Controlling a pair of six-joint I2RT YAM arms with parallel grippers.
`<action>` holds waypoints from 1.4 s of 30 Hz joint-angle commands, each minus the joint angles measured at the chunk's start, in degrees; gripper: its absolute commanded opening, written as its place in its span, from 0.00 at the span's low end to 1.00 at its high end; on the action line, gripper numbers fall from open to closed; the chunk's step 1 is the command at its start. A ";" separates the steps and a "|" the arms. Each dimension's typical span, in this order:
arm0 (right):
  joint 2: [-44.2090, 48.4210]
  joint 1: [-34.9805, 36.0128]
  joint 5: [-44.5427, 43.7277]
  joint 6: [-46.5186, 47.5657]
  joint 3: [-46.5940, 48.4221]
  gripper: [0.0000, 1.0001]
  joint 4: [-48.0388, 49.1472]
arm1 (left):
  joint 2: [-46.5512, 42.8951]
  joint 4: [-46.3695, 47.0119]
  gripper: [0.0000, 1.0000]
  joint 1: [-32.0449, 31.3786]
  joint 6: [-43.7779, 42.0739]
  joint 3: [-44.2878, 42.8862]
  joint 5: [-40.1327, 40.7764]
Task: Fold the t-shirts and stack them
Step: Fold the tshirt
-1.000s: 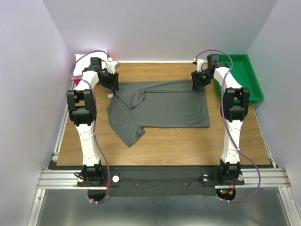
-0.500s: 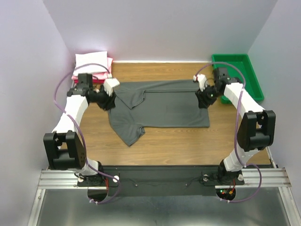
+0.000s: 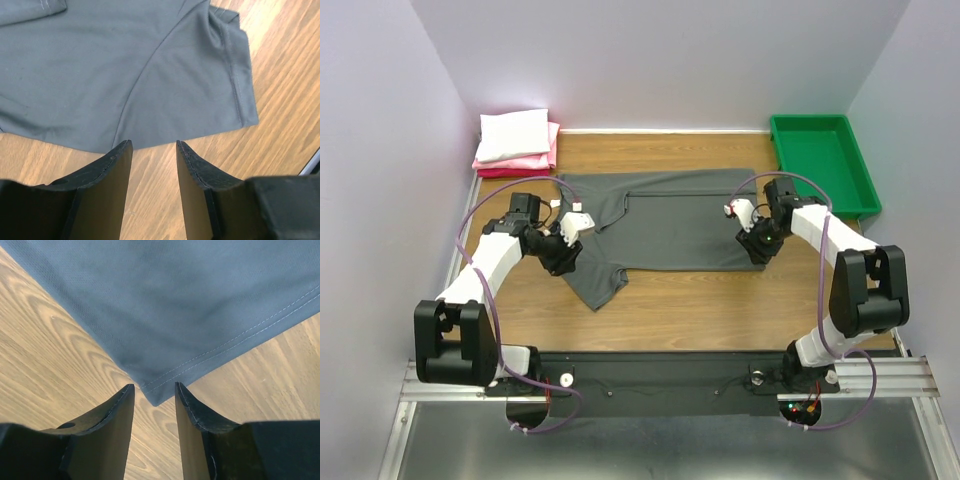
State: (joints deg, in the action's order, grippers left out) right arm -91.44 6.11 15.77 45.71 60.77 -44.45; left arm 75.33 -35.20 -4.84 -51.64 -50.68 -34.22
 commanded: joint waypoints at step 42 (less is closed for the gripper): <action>0.47 1.89 -8.30 4.65 -7.95 0.01 8.06 | 1.67 7.17 0.05 -10.98 -1.98 11.48 14.62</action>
State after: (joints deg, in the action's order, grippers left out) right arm -92.27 7.60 8.34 50.83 53.82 -37.01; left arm 79.18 -22.83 -15.70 -53.21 -39.55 -20.78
